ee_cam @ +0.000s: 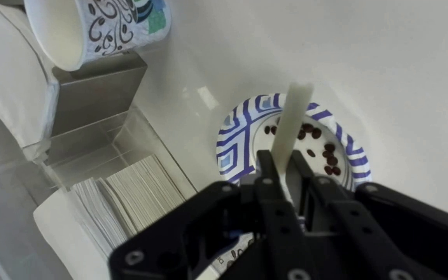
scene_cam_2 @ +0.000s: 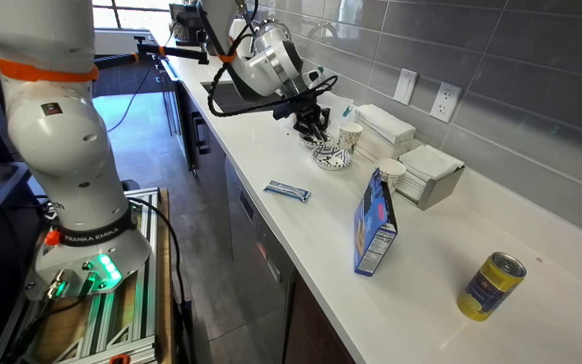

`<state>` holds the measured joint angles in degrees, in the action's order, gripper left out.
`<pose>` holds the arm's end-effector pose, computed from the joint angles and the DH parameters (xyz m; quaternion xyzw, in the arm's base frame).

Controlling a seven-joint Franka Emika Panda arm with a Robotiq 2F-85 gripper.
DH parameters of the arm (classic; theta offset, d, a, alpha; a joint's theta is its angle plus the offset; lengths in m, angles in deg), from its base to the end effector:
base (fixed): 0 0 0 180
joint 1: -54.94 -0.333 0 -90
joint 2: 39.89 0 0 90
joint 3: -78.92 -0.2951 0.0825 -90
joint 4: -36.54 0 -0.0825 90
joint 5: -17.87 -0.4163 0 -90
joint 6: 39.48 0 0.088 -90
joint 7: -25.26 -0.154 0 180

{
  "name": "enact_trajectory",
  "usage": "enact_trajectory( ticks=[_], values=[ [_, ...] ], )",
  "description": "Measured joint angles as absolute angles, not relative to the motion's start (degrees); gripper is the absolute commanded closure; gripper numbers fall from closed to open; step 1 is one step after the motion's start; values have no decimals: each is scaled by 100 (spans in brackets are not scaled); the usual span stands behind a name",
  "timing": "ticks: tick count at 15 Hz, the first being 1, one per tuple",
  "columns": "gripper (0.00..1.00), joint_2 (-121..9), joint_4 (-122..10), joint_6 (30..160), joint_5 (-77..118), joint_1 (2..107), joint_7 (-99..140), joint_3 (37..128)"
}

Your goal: Use the white spoon to place some contents from the bowl on the left into the bowl on the right.

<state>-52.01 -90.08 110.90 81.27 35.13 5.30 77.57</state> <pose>0.5559 0.2158 0.2125 0.8428 0.4365 0.1880 0.2527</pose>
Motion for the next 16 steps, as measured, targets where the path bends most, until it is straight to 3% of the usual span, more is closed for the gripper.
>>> enact_trajectory(
  ticks=[16],
  values=[
    [97,-5302,-8872,10630,9438,3844,1421,7268]
  ],
)
